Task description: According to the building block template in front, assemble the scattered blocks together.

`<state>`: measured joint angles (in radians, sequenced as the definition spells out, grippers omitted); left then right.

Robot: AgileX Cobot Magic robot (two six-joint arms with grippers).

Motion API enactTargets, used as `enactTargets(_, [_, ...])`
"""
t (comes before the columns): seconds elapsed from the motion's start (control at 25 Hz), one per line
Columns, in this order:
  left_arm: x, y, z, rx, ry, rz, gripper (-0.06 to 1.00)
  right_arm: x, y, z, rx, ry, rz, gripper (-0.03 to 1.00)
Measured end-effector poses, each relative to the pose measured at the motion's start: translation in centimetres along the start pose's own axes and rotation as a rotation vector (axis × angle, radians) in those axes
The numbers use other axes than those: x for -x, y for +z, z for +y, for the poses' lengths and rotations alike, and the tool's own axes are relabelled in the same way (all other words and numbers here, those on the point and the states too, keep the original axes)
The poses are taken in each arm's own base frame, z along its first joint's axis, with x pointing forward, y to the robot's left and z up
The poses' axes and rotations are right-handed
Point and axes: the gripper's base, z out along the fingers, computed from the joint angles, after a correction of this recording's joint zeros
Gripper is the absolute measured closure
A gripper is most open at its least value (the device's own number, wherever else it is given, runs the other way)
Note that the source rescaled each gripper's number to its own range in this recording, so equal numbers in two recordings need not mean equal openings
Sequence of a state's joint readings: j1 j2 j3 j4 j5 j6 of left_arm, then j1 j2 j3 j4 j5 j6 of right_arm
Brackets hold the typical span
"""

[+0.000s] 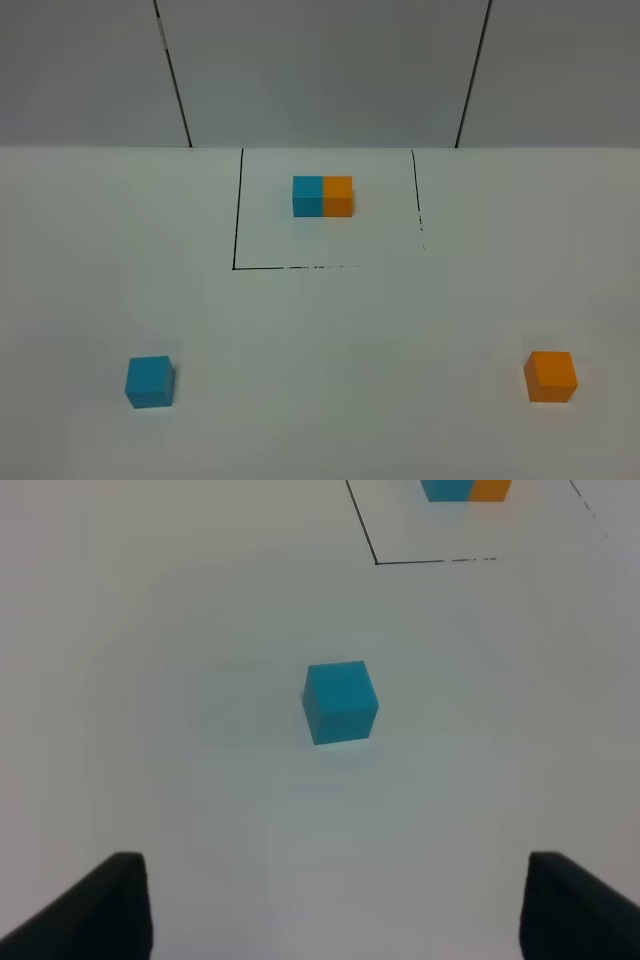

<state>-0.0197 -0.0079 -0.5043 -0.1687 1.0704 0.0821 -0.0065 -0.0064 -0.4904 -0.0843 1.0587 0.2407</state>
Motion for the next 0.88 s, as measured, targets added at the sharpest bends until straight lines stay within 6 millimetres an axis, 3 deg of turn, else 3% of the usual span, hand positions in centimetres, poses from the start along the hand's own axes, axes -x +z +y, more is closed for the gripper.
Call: enactTargets(0.88, [0.03, 0.00, 0.00, 0.000, -0.004, -0.003, 0.36, 0.00, 0.00, 0.00, 0.000, -0.002, 0.000, 0.17])
